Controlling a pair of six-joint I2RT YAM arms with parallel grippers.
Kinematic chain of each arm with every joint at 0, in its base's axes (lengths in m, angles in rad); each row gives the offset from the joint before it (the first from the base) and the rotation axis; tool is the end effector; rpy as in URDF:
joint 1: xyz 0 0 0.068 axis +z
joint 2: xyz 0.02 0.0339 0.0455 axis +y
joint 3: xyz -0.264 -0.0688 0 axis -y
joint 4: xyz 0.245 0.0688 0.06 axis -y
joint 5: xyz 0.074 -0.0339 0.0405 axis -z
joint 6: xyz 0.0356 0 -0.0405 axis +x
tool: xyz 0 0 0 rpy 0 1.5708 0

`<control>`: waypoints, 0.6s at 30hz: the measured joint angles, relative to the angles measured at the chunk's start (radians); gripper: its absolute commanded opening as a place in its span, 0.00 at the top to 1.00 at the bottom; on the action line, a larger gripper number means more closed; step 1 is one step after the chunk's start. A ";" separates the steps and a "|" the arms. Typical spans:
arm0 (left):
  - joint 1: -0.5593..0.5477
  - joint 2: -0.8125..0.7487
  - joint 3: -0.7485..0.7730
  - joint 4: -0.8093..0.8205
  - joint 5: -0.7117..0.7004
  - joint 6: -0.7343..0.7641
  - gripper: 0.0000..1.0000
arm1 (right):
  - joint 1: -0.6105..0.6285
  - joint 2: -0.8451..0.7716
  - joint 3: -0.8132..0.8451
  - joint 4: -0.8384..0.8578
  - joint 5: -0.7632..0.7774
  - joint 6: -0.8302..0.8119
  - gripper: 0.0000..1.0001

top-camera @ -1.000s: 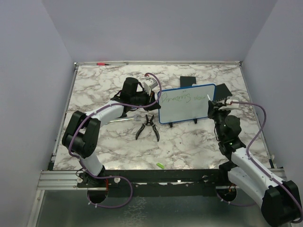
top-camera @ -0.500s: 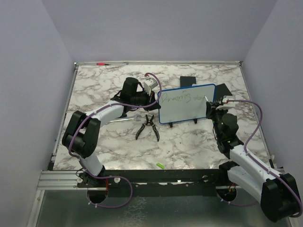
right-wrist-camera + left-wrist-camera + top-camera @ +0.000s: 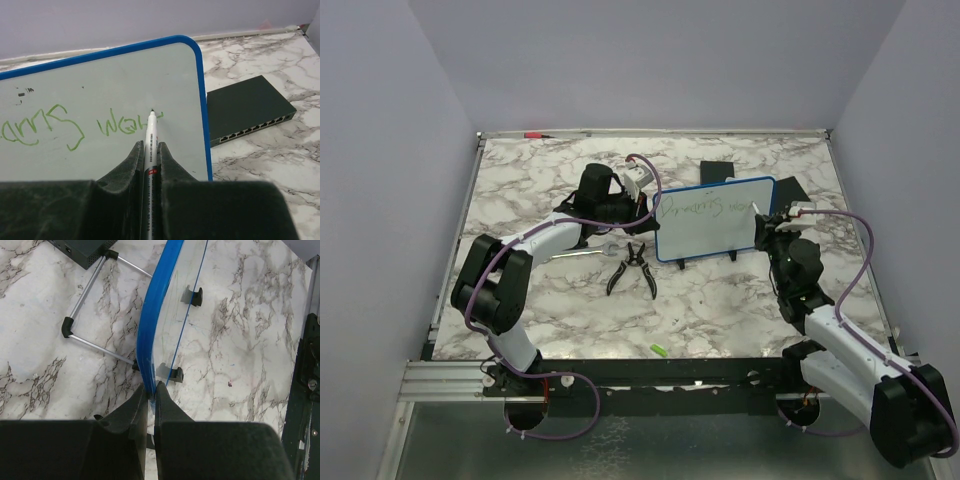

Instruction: Write a sentence on the whiteboard

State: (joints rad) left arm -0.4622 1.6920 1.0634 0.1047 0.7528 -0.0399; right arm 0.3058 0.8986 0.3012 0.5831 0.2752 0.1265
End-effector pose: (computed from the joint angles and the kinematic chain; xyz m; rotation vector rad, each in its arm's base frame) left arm 0.3221 -0.1876 0.2300 0.8935 1.9208 -1.0869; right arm 0.1938 0.0510 0.2303 0.0730 1.5841 0.1197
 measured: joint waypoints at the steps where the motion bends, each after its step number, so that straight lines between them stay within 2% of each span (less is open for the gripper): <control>1: 0.000 0.000 0.000 -0.001 0.000 0.000 1.00 | 0.000 -0.002 0.000 -0.002 0.000 0.000 0.99; 18: -0.001 -0.002 0.000 -0.004 -0.002 0.000 1.00 | 0.000 -0.018 0.000 -0.061 0.002 0.023 0.99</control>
State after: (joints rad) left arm -0.4633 1.6901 1.0637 0.1009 0.7513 -0.0399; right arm 0.3058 0.8806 0.3008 0.5220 0.2771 0.1490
